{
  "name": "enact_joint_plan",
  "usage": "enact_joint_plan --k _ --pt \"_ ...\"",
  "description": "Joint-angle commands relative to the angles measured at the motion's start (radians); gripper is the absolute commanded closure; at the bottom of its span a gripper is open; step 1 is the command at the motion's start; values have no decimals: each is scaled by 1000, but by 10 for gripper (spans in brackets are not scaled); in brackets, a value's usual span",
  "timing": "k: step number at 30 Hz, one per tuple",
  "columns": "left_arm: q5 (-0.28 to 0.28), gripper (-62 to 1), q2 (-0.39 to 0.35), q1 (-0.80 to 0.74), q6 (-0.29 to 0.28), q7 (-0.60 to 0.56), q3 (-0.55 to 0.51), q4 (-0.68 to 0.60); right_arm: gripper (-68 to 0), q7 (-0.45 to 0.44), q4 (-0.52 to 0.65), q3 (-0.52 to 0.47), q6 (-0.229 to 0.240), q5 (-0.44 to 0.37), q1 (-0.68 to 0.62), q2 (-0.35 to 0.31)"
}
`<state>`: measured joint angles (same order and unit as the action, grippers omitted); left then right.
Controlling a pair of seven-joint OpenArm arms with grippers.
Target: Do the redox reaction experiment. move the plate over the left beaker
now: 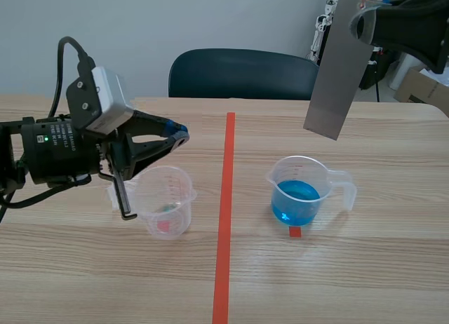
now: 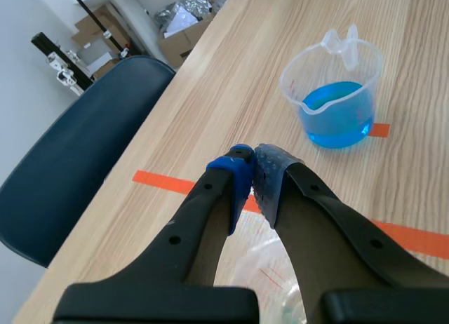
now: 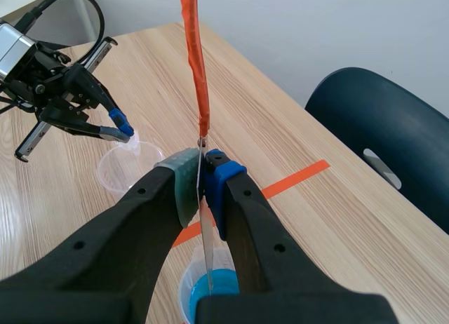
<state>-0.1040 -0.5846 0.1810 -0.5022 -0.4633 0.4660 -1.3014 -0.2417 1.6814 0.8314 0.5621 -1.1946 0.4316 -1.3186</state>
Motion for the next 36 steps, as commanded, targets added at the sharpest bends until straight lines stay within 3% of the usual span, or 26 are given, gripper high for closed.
enact_joint_plan --k 1,8,11,15,22,30,36 --pt "14 -40 -13 -20 2 -37 -18 -9 -6 -23 5 -14 -1 -14 12 0" --pt "14 -40 -54 -147 2 -132 -101 -9 -6 -42 5 -14 0 -14 12 3" --pt "17 -40 -66 -193 1 -164 -134 -9 -6 -44 5 -14 -1 -7 13 26" --pt "40 -40 -89 -249 1 -192 -170 -10 -6 -27 5 -14 -2 66 15 90" --pt "40 -40 -132 -364 2 -278 -245 -10 -6 24 5 -14 -96 161 23 202" --pt "40 -40 -133 -531 50 -404 -336 -9 -6 182 5 -14 -95 177 145 339" --pt "39 -40 -117 -638 141 -421 -352 -8 -6 307 -9 -14 -95 177 209 485"
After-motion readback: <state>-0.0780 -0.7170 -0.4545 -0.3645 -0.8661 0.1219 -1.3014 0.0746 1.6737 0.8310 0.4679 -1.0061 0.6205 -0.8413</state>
